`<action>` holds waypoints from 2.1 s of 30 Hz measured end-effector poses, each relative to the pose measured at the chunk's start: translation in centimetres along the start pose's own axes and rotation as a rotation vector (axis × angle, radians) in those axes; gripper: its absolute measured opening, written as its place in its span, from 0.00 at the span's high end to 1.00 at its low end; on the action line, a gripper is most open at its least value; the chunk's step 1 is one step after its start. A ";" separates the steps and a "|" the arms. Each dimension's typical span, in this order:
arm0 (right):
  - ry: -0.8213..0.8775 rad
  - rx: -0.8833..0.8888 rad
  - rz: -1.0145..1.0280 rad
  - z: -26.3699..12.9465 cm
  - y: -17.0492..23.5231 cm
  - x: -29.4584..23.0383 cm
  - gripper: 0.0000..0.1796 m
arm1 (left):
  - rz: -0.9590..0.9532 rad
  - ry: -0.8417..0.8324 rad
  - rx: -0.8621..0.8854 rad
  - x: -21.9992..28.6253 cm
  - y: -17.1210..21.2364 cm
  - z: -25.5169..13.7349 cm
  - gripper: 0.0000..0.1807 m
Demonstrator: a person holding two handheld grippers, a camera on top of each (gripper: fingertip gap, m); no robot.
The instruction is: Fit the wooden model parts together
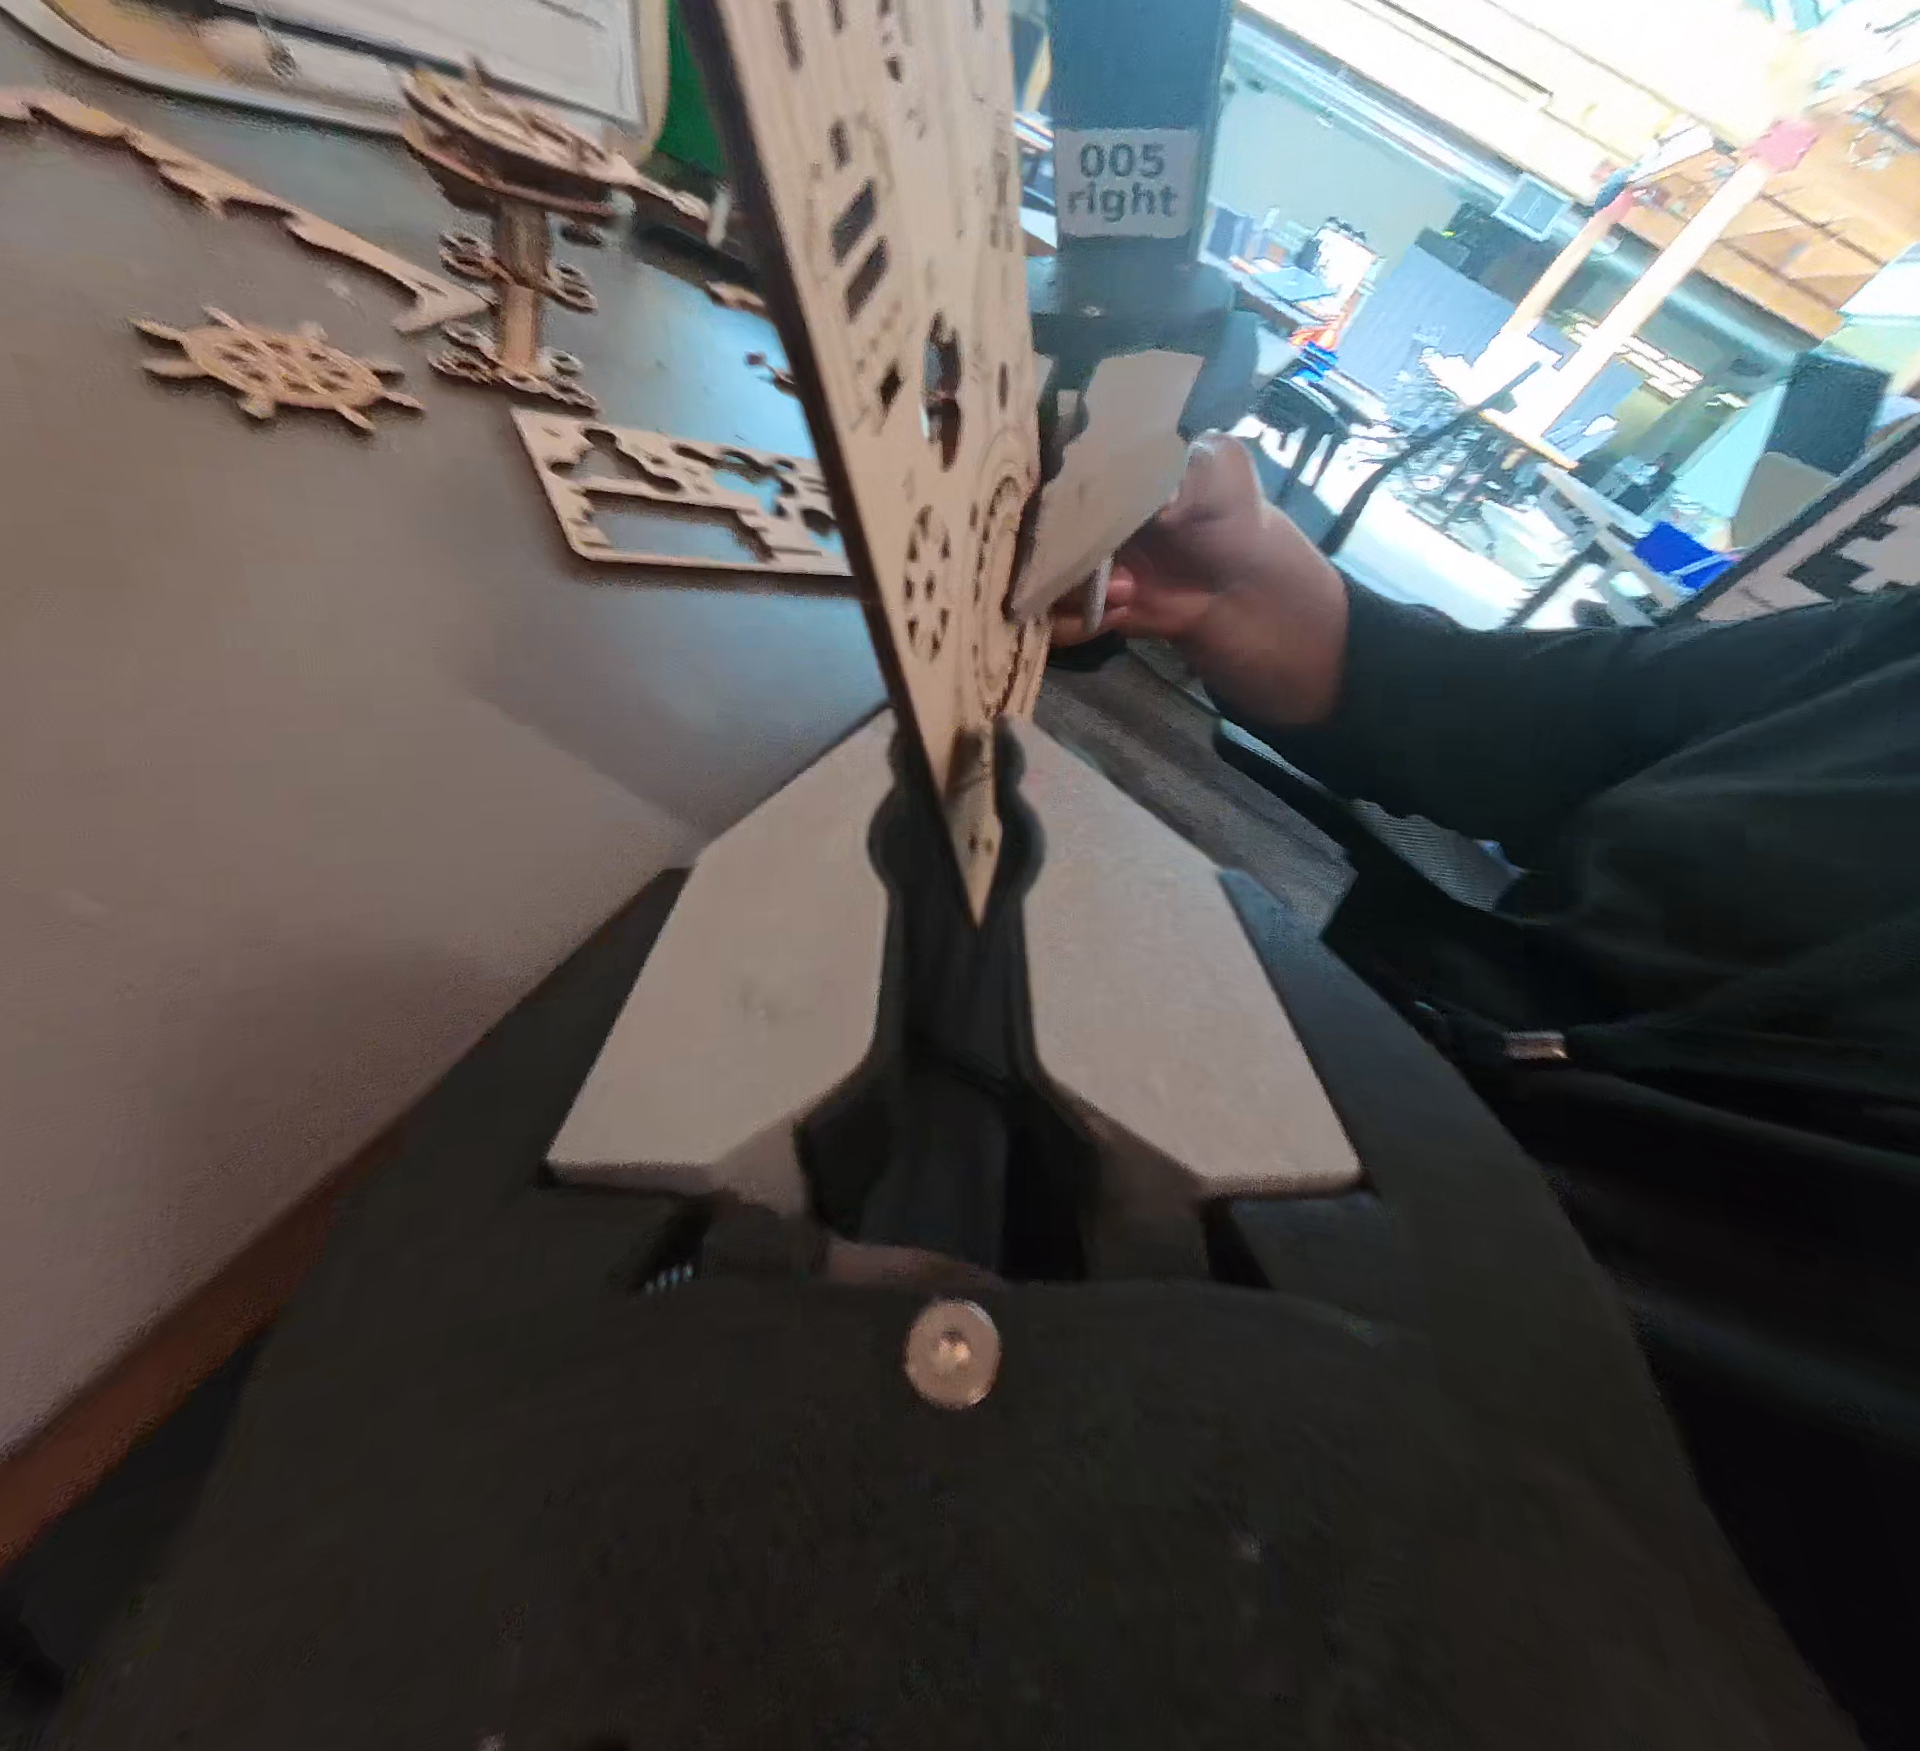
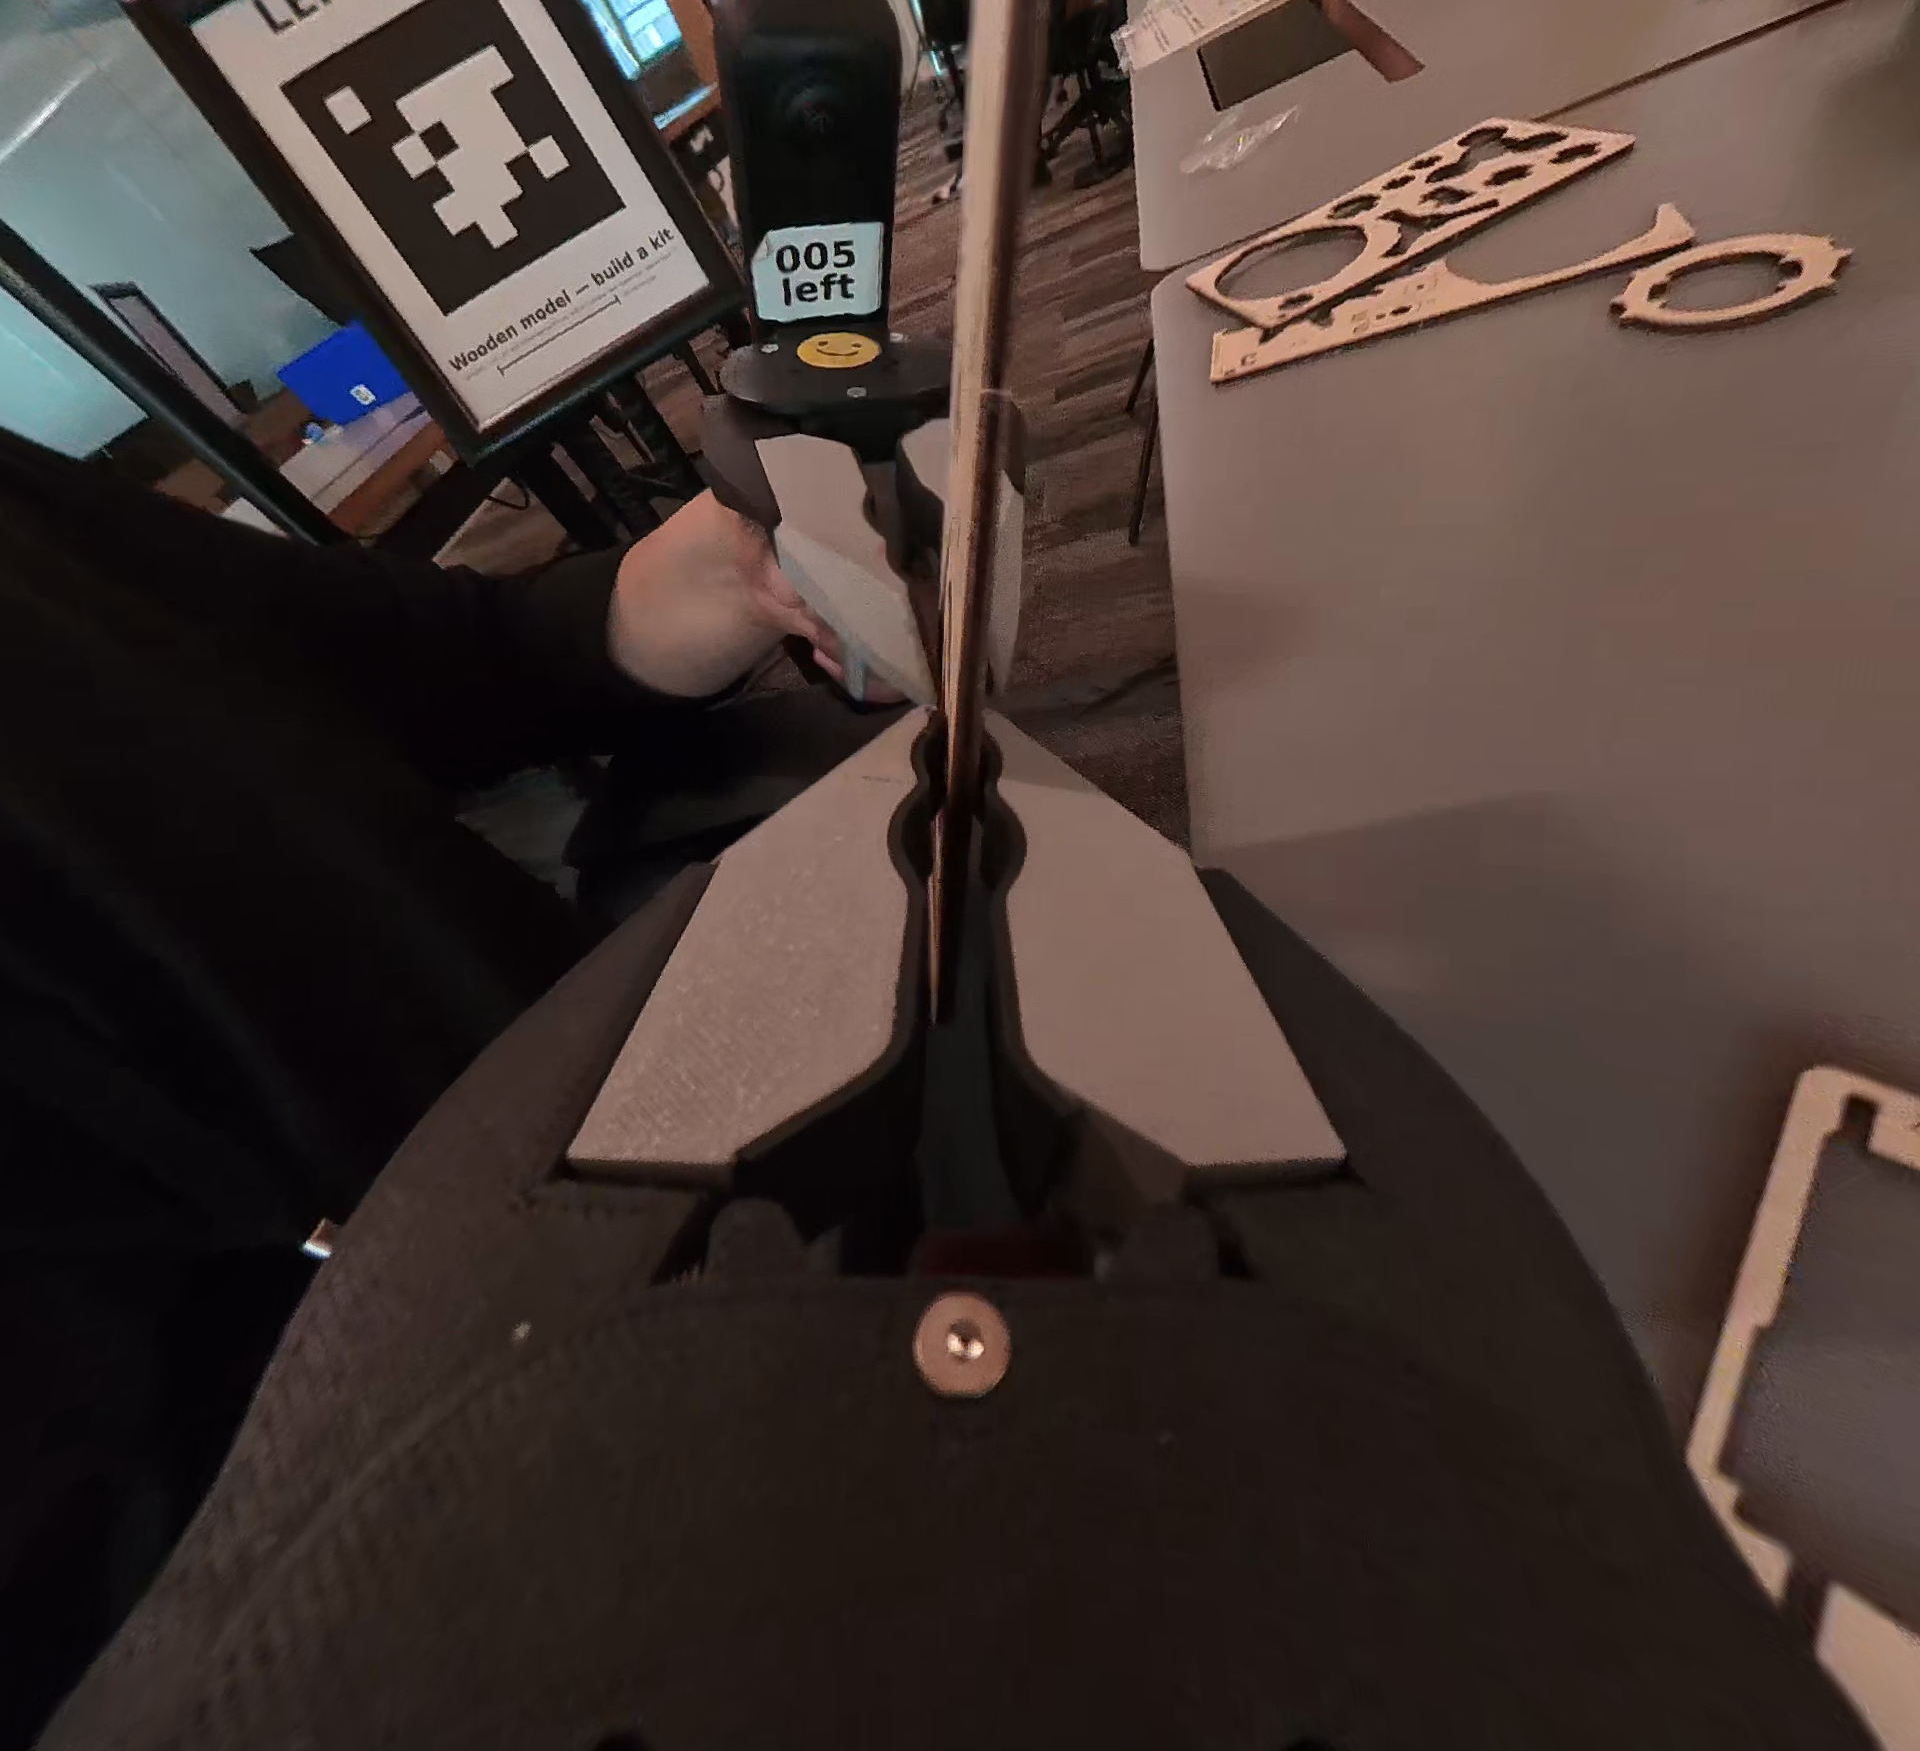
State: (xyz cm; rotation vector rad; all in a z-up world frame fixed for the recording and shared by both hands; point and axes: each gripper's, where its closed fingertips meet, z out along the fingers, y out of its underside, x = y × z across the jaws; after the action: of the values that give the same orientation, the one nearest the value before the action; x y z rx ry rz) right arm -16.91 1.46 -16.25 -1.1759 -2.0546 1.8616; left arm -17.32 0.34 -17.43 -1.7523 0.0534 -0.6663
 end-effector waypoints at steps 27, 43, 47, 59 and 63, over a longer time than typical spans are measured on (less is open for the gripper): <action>0.264 0.011 0.126 5.3 -5.8 14.6 0.88 | -0.118 -0.211 0.013 -13.9 -5.0 -2.2 0.99; 0.302 0.019 0.068 4.8 -5.6 14.8 0.74 | -0.169 -0.089 0.042 -13.0 -5.5 -2.4 0.99; 0.396 -0.035 0.001 5.1 -5.3 15.1 0.89 | -0.114 -0.147 -0.030 -13.2 -4.6 -2.0 0.99; 0.289 0.105 -0.004 3.3 -6.2 12.0 0.67 | -0.087 -0.090 0.045 -12.4 -5.4 -3.4 0.99; 0.024 0.218 -0.106 3.1 -7.7 7.5 0.56 | -0.140 0.101 0.092 -10.3 -6.2 -4.0 0.99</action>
State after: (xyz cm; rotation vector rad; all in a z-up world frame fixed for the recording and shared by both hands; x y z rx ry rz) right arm -27.31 4.11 -13.09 -1.0101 -1.8079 1.9518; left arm -29.63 2.58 -15.48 -1.6438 -0.0301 -0.8467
